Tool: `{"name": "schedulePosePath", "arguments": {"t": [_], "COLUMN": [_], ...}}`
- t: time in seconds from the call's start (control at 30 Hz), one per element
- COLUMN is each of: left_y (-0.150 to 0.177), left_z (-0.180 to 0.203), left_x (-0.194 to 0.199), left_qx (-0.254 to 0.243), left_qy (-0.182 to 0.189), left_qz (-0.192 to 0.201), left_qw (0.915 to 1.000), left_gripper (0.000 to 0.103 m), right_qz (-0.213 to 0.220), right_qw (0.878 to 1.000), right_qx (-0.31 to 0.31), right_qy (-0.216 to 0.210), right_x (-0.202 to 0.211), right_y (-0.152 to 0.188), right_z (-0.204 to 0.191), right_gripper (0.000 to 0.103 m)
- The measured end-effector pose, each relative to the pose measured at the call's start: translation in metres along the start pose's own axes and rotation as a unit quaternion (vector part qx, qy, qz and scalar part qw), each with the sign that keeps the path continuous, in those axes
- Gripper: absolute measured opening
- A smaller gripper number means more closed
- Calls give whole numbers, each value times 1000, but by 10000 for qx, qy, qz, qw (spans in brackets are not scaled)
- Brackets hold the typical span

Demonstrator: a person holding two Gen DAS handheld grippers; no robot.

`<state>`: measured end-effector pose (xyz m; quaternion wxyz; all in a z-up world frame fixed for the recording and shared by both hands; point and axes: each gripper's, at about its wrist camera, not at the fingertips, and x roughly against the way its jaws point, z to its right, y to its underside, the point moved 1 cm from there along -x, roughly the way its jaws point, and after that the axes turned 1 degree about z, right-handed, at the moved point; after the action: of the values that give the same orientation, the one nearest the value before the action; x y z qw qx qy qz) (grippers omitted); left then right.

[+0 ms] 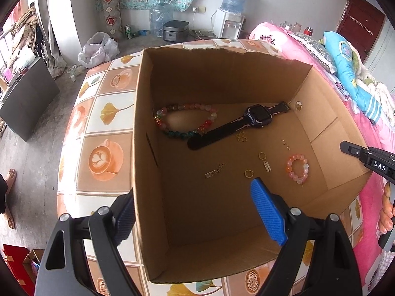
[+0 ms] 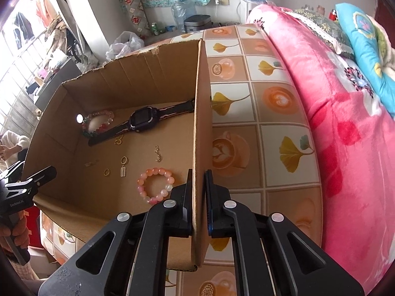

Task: Organize jewelry
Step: 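Withdraw both open grippers up and out of the box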

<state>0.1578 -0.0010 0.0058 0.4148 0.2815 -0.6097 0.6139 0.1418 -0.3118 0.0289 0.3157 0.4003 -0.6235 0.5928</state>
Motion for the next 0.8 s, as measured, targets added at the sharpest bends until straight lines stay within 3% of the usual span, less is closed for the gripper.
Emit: {"name": "schedulePosePath", "arguments": {"t": [0.4,0.8], "left_y": [34,56], "left_z": [9,15], "left_x": [27,31], "left_qx": [-135,-206], "left_qy": [331,288], "left_qz": [-86,-98], "left_qw": [9993,9993], "left_gripper": [83,83], "right_qz": [36,55], "right_qw": [9998,9994], "right_qx": [-201,-349], "right_qy": [-34,24], "right_x": [27,34], "right_y": [37,68], "right_z": [9,7], "right_gripper": [7,8]}}
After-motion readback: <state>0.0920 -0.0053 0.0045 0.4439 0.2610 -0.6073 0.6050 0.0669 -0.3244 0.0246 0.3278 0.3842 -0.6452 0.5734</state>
